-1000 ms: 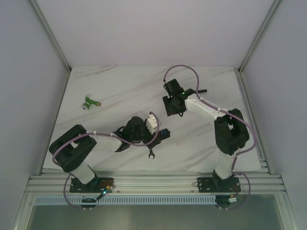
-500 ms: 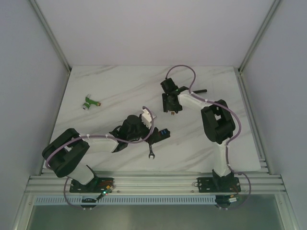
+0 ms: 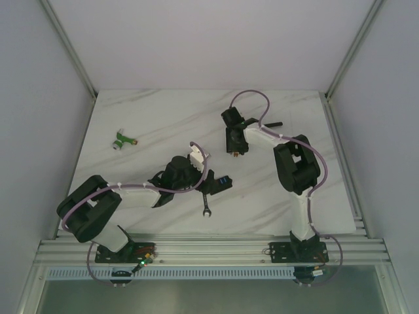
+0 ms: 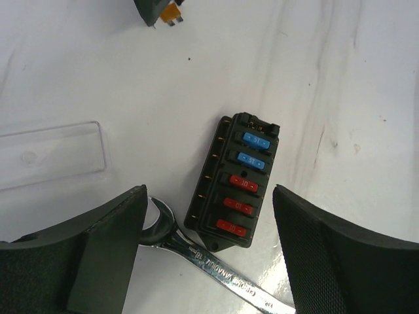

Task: Snap on the fuse box
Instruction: Pick up the fuse from the center of the board.

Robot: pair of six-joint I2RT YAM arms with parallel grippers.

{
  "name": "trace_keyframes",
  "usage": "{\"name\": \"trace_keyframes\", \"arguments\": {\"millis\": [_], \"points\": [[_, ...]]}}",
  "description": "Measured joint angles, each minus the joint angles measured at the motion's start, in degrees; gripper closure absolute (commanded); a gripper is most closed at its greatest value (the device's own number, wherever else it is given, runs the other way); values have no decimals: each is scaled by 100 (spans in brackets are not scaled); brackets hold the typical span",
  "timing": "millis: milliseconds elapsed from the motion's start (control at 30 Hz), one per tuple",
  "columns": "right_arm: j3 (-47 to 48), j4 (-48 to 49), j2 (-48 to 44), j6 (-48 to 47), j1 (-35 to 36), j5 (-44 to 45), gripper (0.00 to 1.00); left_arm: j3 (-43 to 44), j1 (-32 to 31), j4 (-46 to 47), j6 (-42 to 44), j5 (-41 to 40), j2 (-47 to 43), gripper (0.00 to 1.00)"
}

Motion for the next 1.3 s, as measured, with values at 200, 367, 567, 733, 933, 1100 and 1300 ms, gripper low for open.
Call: {"name": "trace_keyframes", "arguments": {"millis": [200,367,567,733,933,1100,1300], "points": [[-101,68,-46,4,-9,4,61,0,35,170,-133,70,76,15],[-107,63,-50,2,-20,26,68,0,37,247,-162,109,85,16],[-192,92,-116,2,-24,22,72,0,76,328,-378,109,85,17],[-514,105,-352,0,-22,-9,72,0,144,459,-619,103,101,17],[-955,216,-791,7,-17,-144,72,-2,157,688,-986,17,118,20],[-1349,494,-1471,151,24,-291,71,-2,157,1064,-1375,-157,162,27],[-1714,1032,-2186,446,201,-555,71,20,157,1484,-1799,-345,409,40]]}}
